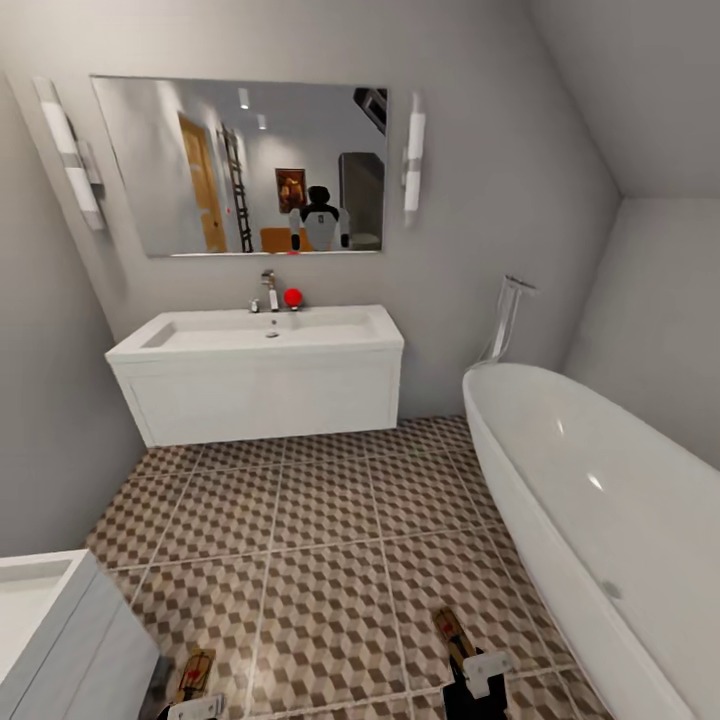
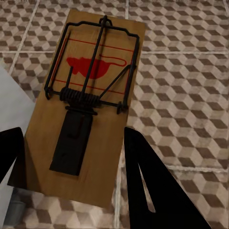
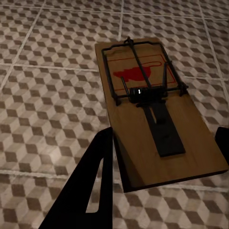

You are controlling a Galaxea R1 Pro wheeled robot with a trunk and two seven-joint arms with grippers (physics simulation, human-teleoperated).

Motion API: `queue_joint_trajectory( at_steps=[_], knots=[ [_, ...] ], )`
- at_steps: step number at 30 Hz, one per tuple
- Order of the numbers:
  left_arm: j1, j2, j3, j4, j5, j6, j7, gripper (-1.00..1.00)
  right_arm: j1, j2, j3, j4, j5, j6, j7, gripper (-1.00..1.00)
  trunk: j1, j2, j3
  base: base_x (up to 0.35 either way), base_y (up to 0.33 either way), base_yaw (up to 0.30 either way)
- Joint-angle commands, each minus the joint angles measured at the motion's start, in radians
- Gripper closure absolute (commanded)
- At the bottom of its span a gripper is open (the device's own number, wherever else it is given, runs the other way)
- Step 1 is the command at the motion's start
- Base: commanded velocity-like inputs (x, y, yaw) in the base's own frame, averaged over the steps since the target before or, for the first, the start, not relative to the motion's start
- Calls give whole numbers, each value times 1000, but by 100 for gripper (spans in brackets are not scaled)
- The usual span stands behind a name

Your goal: Take the four mousetraps from the cabinet in the bathroom and place them on the bathroom floor. Make sure all four end up on the same floor surface, and ensure that at least two of them are either under or directly next to the same bathroom sink.

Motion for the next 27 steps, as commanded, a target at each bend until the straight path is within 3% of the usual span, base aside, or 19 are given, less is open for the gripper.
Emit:
queue_joint_trajectory(
  at_steps=[1,9,27],
  knots=[
    [0,0,0,0,-5,1,6,100,0,0,1,0,-1,0,-2,100,0,0,0,248,-95,16],
    [0,0,0,0,-5,0,6,100,0,0,1,0,-1,0,-2,100,0,0,0,248,-95,40],
    [0,0,0,0,-5,0,6,100,0,-1,1,0,-1,0,-2,100,0,0,0,248,-24,202]
  ],
)
